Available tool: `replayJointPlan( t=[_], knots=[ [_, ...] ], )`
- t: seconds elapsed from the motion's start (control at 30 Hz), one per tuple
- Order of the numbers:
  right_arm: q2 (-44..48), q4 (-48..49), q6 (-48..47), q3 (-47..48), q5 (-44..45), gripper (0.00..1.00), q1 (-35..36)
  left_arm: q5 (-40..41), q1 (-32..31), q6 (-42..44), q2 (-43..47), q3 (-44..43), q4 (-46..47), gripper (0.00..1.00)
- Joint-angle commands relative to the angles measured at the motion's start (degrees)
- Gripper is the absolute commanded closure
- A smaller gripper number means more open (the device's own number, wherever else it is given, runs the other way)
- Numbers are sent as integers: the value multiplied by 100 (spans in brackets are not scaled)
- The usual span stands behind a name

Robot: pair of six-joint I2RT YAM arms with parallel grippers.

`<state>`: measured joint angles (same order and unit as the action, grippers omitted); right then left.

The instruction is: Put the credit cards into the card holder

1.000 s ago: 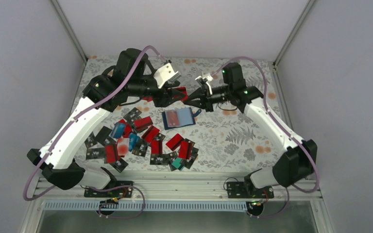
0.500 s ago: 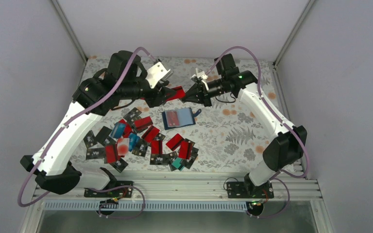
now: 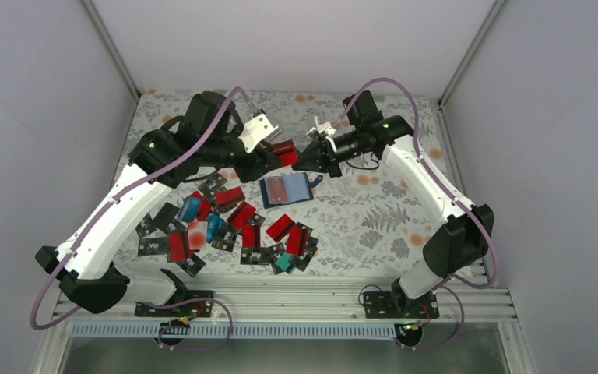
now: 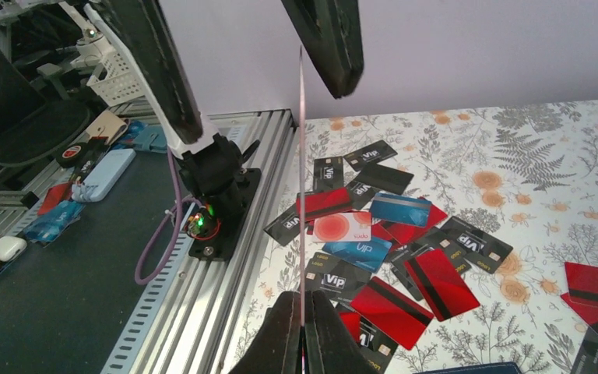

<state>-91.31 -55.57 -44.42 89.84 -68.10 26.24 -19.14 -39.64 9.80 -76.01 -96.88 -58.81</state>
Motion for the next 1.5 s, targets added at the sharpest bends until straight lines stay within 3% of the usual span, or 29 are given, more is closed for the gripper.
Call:
replayJointPlan(
  t=[0.0,0.43,0.57,0.63,0.7,0.77,0.87,1.07,1.2,1.47],
  knots=[
    [175,-202,-347,-62,-301,96,61,-206,17,135,85,59,152,56],
    [154,-152,-271,-71,-235,96,59,-491,16,241,-216,37,166,95],
    [184,-75,-148,-102,-159,94,57,-460,17,189,-190,35,275,98],
    [247,362,373,-209,97,80,57,-373,17,112,-128,93,401,98],
    [312,928,923,-340,438,54,44,-228,17,-22,-35,215,623,98],
    [356,1583,1611,-412,762,37,3,60,18,-310,50,394,937,98],
    [328,2293,2665,-357,1448,28,-96,433,17,-1154,170,867,1753,98],
    [188,3044,4692,-653,2943,29,-356,464,18,-3276,4,2329,3729,98],
    [382,3575,5918,-1655,3621,35,-409,813,18,-4187,-487,2745,4156,98],
    [712,4229,6787,-3250,3503,36,-407,903,120,-5286,-1183,3543,4970,98]
  ],
)
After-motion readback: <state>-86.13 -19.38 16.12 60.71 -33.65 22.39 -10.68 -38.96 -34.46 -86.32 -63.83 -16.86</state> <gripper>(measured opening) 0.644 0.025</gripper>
